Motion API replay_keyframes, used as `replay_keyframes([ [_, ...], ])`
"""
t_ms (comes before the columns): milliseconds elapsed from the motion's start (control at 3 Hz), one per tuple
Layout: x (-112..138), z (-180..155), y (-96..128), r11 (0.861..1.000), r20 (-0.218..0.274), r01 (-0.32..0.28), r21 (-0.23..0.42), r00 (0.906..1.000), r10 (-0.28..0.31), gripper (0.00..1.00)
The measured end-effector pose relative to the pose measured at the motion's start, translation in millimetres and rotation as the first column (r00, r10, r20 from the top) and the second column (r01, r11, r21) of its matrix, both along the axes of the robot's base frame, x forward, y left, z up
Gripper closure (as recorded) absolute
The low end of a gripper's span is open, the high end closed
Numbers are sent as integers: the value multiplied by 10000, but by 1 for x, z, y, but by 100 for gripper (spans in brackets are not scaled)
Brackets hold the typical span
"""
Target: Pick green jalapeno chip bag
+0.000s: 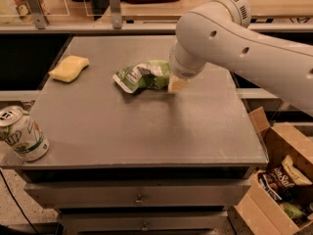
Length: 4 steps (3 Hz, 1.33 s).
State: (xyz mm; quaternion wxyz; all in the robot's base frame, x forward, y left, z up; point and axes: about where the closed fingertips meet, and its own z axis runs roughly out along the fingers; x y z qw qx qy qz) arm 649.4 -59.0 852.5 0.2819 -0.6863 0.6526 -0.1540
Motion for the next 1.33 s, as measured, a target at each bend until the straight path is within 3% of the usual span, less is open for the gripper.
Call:
replay_keyframes([
  [333, -1, -3, 3, 10000, -8, -34, 30, 10000, 34, 34],
  [667, -2, -3, 7, 9999, 1, -31, 168, 10000, 31, 51],
  [1333, -7, 7, 14, 9971, 12, -107, 748, 9999, 106, 97],
])
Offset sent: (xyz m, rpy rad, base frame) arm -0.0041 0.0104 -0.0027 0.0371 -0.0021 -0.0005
